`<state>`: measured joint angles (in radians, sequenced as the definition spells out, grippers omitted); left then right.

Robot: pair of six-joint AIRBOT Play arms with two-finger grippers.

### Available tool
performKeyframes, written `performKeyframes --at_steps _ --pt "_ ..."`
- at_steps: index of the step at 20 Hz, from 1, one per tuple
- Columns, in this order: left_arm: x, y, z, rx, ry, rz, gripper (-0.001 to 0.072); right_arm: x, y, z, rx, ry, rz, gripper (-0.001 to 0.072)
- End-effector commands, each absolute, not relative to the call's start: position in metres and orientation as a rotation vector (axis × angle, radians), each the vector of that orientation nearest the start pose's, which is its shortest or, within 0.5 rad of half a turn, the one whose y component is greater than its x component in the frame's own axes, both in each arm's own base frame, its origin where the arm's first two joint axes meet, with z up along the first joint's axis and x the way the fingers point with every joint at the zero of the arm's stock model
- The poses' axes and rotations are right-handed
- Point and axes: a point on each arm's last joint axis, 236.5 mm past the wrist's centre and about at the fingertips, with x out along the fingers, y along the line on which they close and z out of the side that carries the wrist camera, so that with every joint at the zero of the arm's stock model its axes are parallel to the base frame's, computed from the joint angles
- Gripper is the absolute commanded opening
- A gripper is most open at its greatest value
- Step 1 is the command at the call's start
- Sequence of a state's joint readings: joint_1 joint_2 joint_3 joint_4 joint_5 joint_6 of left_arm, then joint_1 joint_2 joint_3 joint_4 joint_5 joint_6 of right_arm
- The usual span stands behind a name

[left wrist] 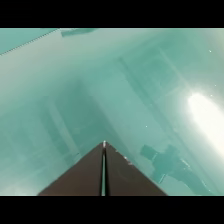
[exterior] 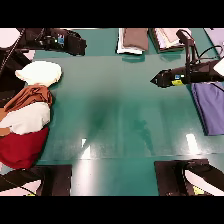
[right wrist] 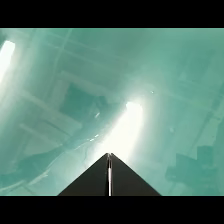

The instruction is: Fold the shirts.

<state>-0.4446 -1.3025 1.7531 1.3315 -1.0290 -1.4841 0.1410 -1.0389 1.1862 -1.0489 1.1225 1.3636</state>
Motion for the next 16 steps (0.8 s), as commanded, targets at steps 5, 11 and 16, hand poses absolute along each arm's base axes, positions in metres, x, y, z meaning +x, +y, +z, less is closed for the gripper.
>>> performKeyframes --at_steps 5,11,16 --pt "0.420 -0.254 0.270 0.033 0.584 -0.620 0.0022 0.357 0.159 0.142 0.185 0.932 0.549 0.0014" --pt "0.420 -0.254 0.270 0.033 0.584 -0.620 0.0022 0.355 0.159 0.141 0.184 0.941 0.553 0.0015" --pt "0.440 -0.241 0.284 0.136 0.470 -0.580 0.0156 0.354 0.159 0.140 0.183 0.945 0.554 0.0015"
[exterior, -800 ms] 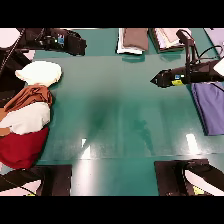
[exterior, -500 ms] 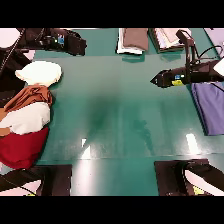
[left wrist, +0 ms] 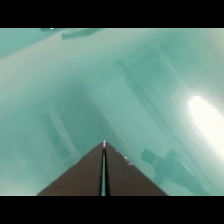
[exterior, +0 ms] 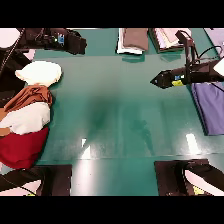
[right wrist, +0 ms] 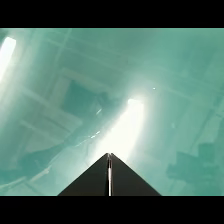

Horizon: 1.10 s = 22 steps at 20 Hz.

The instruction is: Fold the shirts.

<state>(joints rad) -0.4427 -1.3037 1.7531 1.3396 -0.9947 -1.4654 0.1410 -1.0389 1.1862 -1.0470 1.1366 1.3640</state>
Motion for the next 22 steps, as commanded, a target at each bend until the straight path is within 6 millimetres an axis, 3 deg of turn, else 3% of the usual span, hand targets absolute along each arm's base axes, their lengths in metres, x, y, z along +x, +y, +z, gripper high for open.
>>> performKeyframes --at_steps 1,2,4,6,9,11,15,17,19,21,22 --pt "0.455 -0.220 0.285 0.163 0.454 -0.494 0.0497 0.354 0.159 0.140 0.183 0.947 0.555 0.0014" --pt "0.470 -0.193 0.282 0.162 0.456 -0.391 0.0608 0.353 0.159 0.140 0.182 0.951 0.556 0.0015" --pt "0.500 -0.132 0.267 0.183 0.487 -0.210 0.0611 0.351 0.160 0.139 0.182 0.957 0.558 0.0014" --pt "0.526 -0.076 0.235 0.149 0.562 -0.093 0.0611 0.351 0.160 0.139 0.183 0.959 0.560 0.0015" --pt "0.551 -0.007 0.154 0.121 0.748 0.033 0.0611 0.351 0.161 0.140 0.187 0.959 0.563 0.0014" --pt "0.560 0.027 0.095 0.103 0.868 0.088 0.0611 0.351 0.161 0.139 0.187 0.959 0.563 0.0014" --pt "0.566 0.061 0.000 0.046 1.033 0.131 0.0611 0.351 0.161 0.140 0.187 0.958 0.563 0.0014" --pt "0.567 0.068 -0.029 0.041 1.076 0.138 0.0611 0.351 0.161 0.140 0.187 0.958 0.563 0.0014" --pt "0.569 0.068 -0.042 0.042 1.088 0.136 0.0610 0.351 0.161 0.140 0.187 0.958 0.563 0.0014" --pt "0.572 0.068 -0.040 0.039 1.074 0.137 0.0608 0.351 0.161 0.140 0.187 0.957 0.562 0.0015" --pt "0.573 0.068 -0.037 0.022 1.073 0.148 0.0522 0.351 0.161 0.140 0.188 0.955 0.562 0.0015"
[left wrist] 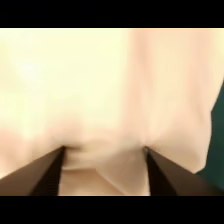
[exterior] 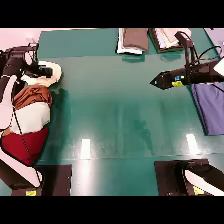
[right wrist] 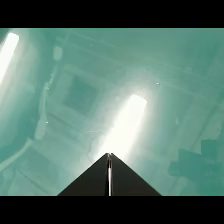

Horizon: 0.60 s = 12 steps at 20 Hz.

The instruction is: Fold the shirts.

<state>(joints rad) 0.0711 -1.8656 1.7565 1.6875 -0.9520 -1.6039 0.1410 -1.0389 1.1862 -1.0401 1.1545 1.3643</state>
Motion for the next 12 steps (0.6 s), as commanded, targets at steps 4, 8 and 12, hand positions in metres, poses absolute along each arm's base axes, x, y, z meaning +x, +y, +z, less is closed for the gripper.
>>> performKeyframes --at_steps 4,8,12 --pt "0.582 0.070 0.027 0.017 0.988 0.160 0.0022 0.356 0.161 0.158 0.180 0.913 0.567 0.0014" --pt "0.571 0.059 0.215 0.039 0.637 0.144 0.0021 0.371 0.161 0.239 0.141 0.718 0.578 0.0014" --pt "0.478 0.014 0.381 0.083 0.337 0.066 0.0021 0.381 0.151 0.333 0.129 0.461 0.555 0.0014"
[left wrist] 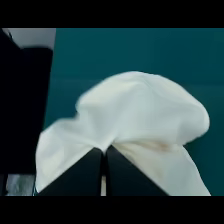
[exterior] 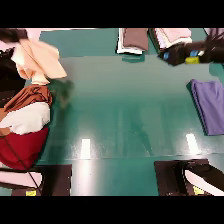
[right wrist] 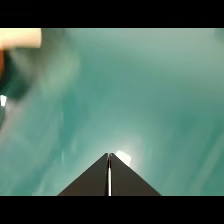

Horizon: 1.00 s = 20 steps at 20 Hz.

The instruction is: Fold the shirts.

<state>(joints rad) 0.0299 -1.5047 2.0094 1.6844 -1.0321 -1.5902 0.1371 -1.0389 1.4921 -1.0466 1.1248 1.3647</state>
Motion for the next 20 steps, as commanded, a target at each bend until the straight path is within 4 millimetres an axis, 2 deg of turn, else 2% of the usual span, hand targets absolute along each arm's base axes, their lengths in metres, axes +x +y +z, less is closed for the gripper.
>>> performKeyframes --at_steps 1,2,4,5,7,8,10,13,14,15,16,17,18,20 --pt "0.452 -0.001 0.407 0.083 0.288 0.035 0.0021 0.381 0.145 0.352 0.129 0.412 0.540 0.0014" --pt "0.427 -0.018 0.427 0.085 0.250 -0.007 0.0021 0.380 0.139 0.365 0.127 0.382 0.526 0.0014" --pt "0.390 -0.055 0.450 0.084 0.206 -0.109 0.0021 0.378 0.125 0.387 0.122 0.333 0.498 0.0014" --pt "0.378 -0.077 0.453 0.084 0.202 -0.173 0.0021 0.376 0.121 0.396 0.117 0.316 0.490 0.0014" --pt "0.361 -0.136 0.445 0.080 0.228 -0.343 0.0021 0.371 0.114 0.408 0.109 0.294 0.476 0.0014" --pt "0.353 -0.173 0.435 0.078 0.253 -0.449 0.0020 0.368 0.114 0.412 0.103 0.290 0.480 0.0014" --pt "0.339 -0.245 0.397 0.106 0.338 -0.630 0.0021 0.363 0.115 0.415 0.094 0.291 0.486 0.0014" --pt "0.314 -0.336 0.318 0.248 0.488 -0.852 0.0025 0.359 0.116 0.418 0.086 0.293 0.492 0.0014" --pt "0.305 -0.358 0.297 0.268 0.532 -0.919 0.0173 0.359 0.116 0.417 0.086 0.295 0.492 0.0014" --pt "0.301 -0.373 0.280 0.263 0.574 -0.958 0.0475 0.358 0.116 0.416 0.085 0.299 0.493 0.0014" --pt "0.303 -0.377 0.271 0.262 0.600 -0.964 0.0517 0.357 0.117 0.415 0.084 0.306 0.495 0.0014" --pt "0.316 -0.368 0.267 0.278 0.599 -0.921 0.0517 0.357 0.117 0.413 0.082 0.315 0.497 0.0014" --pt "0.333 -0.351 0.269 0.279 0.595 -0.862 0.0517 0.356 0.117 0.411 0.080 0.322 0.499 0.0014" --pt "0.375 -0.299 0.263 0.224 0.641 -0.709 0.0517 0.356 0.118 0.410 0.080 0.324 0.499 0.0014"
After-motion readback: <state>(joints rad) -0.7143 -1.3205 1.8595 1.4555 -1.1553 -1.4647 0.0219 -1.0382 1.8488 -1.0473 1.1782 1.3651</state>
